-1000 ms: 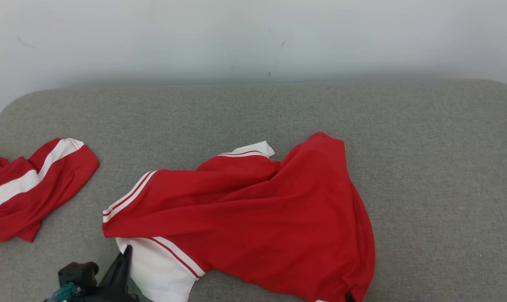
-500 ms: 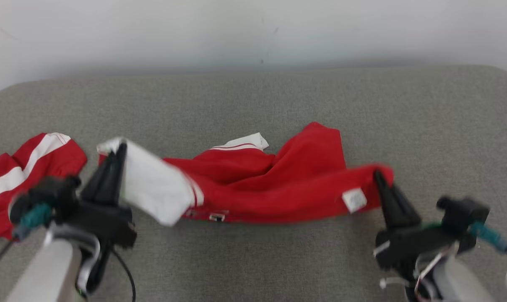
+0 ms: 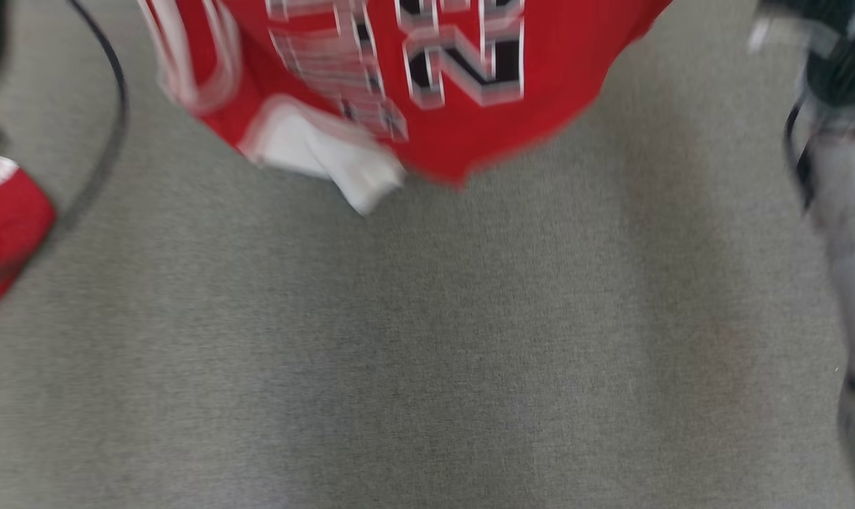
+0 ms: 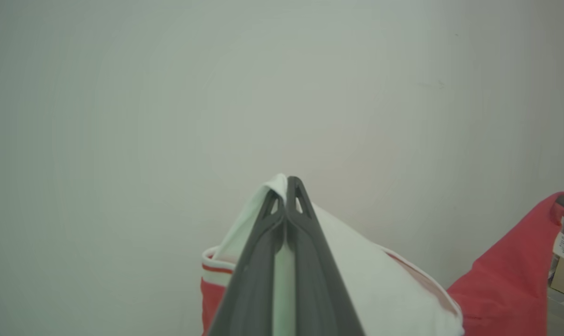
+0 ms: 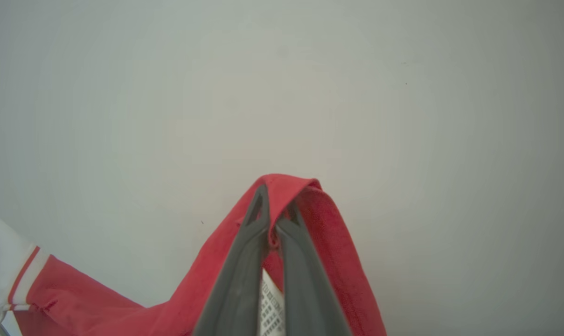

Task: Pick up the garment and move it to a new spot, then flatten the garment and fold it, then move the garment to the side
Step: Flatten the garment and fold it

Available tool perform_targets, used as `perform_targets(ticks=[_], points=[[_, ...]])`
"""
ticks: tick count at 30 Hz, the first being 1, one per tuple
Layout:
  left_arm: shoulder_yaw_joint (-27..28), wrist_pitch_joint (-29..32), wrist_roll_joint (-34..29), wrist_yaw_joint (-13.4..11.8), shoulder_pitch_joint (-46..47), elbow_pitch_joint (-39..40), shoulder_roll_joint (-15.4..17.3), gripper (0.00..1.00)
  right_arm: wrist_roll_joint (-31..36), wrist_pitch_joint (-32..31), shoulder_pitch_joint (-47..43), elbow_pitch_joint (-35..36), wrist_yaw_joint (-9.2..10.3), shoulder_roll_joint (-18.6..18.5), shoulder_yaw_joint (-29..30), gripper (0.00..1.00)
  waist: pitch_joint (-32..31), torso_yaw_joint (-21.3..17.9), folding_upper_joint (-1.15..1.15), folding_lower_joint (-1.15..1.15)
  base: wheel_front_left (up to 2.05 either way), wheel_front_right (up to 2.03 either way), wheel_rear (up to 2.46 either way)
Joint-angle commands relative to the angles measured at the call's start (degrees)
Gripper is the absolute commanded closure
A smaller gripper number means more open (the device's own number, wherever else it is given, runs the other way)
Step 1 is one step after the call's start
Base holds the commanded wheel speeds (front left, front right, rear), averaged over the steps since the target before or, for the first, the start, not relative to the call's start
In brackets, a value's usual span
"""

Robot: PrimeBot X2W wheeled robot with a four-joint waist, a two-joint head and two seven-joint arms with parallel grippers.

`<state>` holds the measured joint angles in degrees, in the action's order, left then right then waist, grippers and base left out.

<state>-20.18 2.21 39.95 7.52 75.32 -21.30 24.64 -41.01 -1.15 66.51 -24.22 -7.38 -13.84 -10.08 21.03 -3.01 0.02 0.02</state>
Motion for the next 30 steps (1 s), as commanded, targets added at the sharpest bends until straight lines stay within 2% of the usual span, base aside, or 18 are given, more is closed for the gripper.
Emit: perform_targets(ticks=[1,8,15,21,25,30], points=[[-0.3,0.3,0.3,-0.1,4.0,-1.7,-0.1,1.0,-1.4,-0.6,3.8,-2.0,-0.18,0.0,0.7,1.0,7.1,-3.0,-0.02,-0.02,0.0,0.0,0.0],[0.1,-0.6,1.4,-0.2,24.3,-15.1,-4.3,1.0,1.7,-2.4,24.6,-13.2,-0.18,-2.5,0.0,1.0,11.7,-2.9,-0.02,-0.02,0.0,0.0,0.0],[-0.8,-3.5,0.9,-0.1,38.3,-26.8,-7.8,1.0,4.2,-1.6,38.1,-23.8,-0.18,-3.7,-0.8,1.0,14.9,-2.7,-0.02,-0.02,0.0,0.0,0.0],[-4.3,-4.6,0.0,-0.1,42.8,-31.5,-9.5,1.0,5.8,0.2,42.5,-28.2,-0.18,-4.2,-4.1,1.0,16.5,-2.5,-0.02,-0.02,0.0,0.0,0.0],[-6.1,-6.0,1.5,-0.1,44.5,-33.8,-10.0,1.0,4.8,1.5,44.2,-30.4,-0.18,-4.3,-6.3,1.0,17.4,-2.6,-0.02,-0.02,0.0,0.0,0.0],[-8.6,-6.9,3.5,-0.1,45.6,-35.3,-9.6,1.0,3.4,2.7,45.0,-32.5,-0.18,-4.9,-9.1,1.0,18.3,-2.5,-0.02,-0.02,0.0,0.0,0.0]])
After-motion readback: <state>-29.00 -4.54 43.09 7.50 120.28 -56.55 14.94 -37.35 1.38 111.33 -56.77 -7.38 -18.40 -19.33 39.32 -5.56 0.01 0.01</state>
